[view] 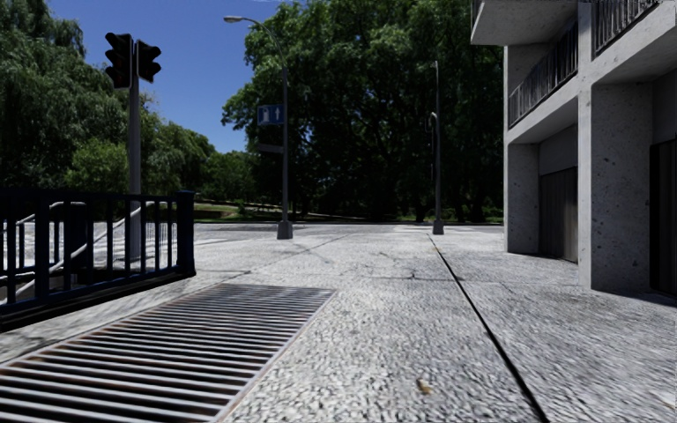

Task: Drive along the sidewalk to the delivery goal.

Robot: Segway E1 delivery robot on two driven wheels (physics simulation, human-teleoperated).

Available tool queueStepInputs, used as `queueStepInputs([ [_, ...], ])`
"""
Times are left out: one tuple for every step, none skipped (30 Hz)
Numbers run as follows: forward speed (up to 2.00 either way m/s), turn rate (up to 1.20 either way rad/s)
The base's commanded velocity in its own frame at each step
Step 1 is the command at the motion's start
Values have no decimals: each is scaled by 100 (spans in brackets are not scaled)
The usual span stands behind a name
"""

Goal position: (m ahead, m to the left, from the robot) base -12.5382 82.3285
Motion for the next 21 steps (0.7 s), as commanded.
queueStepInputs([
  [200, 54],
  [200, 54],
  [200, 54],
  [200, 41],
  [200, 20],
  [200, 20],
  [200, 0],
  [200, 0],
  [200, 0],
  [200, 0],
  [200, 0],
  [200, 0],
  [200, 0],
  [200, 0],
  [200, 0],
  [200, 5],
  [200, 9],
  [200, 9],
  [200, 9],
  [200, 13],
  [200, 24],
])
